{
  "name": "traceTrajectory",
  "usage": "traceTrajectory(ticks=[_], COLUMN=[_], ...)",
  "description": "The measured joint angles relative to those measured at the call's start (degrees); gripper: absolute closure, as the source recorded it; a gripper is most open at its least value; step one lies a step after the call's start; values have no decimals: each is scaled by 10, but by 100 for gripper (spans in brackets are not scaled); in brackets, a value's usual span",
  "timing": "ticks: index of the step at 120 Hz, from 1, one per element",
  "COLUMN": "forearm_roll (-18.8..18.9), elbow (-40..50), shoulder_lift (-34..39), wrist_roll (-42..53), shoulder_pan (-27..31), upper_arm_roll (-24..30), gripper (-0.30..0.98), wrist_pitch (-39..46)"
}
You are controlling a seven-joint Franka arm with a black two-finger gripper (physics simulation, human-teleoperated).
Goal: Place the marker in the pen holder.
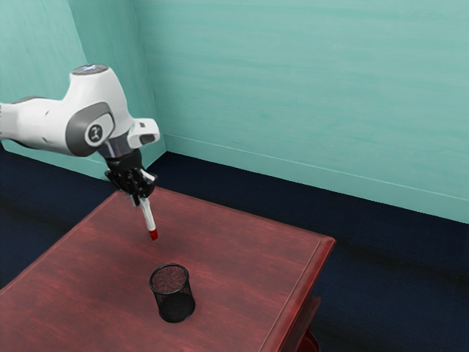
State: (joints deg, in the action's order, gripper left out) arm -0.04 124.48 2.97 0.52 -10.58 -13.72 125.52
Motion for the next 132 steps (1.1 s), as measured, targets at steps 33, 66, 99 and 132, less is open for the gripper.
traceTrajectory(ticks=[33, 66, 99, 132], forearm_roll=[-1, -1, -1, 1], elbow=[-2, 0, 4, 8], shoulder_lift=[17, 50, 79, 90], wrist_roll=[0, -1, -1, 1], shoulder_pan=[-14, -18, -23, -29], upper_arm_roll=[23, 38, 57, 73], gripper=[69, 69, 68, 68], wrist_pitch=[-8, -33, -61, -90])
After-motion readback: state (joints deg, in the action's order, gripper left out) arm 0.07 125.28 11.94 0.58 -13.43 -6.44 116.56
